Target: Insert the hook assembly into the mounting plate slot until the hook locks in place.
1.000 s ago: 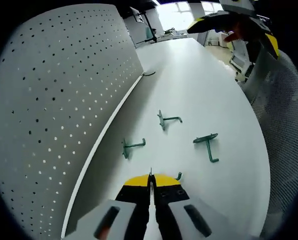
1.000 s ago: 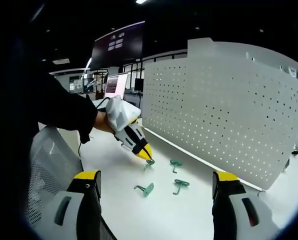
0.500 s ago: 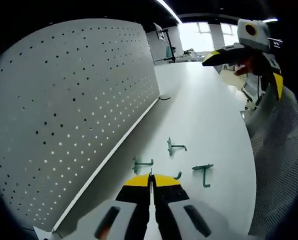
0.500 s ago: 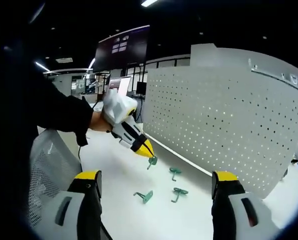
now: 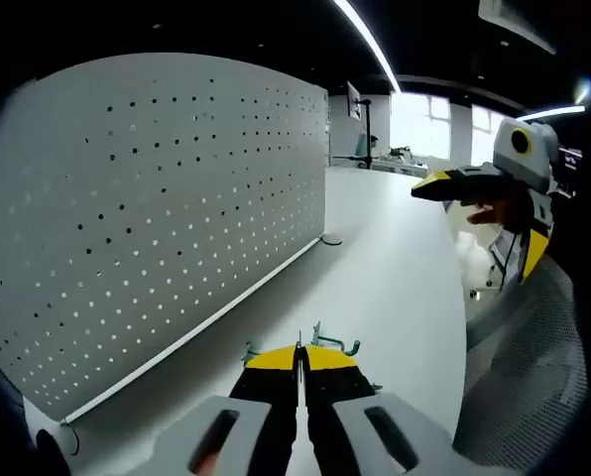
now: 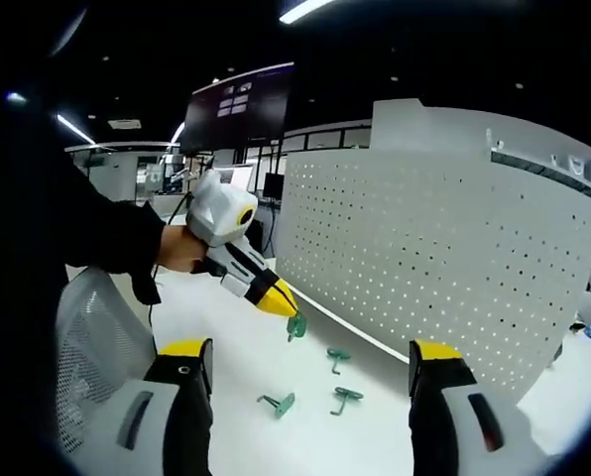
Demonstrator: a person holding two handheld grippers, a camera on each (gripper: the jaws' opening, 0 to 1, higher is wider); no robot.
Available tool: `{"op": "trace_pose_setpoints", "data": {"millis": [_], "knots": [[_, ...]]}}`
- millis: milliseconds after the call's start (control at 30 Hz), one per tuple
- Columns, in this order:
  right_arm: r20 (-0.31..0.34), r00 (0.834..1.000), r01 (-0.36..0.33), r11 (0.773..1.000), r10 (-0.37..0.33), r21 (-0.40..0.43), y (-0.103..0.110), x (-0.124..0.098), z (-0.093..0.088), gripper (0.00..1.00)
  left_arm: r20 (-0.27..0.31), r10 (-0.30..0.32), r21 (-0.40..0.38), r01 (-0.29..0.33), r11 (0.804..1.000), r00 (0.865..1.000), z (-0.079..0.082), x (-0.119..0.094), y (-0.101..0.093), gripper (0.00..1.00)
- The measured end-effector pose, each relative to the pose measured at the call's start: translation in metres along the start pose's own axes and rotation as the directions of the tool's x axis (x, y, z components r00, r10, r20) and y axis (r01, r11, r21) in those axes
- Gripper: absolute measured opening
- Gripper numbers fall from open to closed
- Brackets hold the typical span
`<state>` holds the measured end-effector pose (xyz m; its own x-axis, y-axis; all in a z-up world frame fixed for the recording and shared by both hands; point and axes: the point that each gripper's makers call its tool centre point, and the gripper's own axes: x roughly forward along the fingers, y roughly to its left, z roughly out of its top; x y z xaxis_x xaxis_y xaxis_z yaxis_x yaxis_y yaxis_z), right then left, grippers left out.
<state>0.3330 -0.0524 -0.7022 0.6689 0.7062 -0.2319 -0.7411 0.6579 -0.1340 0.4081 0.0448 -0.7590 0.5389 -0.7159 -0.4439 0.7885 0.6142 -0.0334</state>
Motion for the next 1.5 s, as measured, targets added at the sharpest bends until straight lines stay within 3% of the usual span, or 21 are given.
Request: {"op": "trace_pose_setpoints", "data": {"millis": [400,800,1067,1500], "knots": [[0.029,0.999,0.019,0.999,-0.018,-0.046,-0.001,0.001,0.017,0.49,0.079,-0.029,-0.098,0.037,0.995,0.996,0.039,-0.011,-0.029,0.01],[0.027,0.999,0.032,0.996,-0.03,-0.083,0.0,0.005,0.021,0.25,0.112,-0.051,-0.143,0.067,0.987,0.992,0.06,-0.007,-0.058,0.01],[0.014,0.998,0.06,0.994,-0.059,-0.094,-0.005,0.004,0.02,0.13,0.122,-0.057,-0.172,0.078,0.982,0.991,0.066,-0.004,-0.069,0.01],[-0.005,0.997,0.082,0.989,-0.083,-0.124,-0.007,0.007,0.016,0.07,0.154,-0.077,-0.214,0.11,0.971,0.985,0.08,-0.004,-0.084,0.01]]}}
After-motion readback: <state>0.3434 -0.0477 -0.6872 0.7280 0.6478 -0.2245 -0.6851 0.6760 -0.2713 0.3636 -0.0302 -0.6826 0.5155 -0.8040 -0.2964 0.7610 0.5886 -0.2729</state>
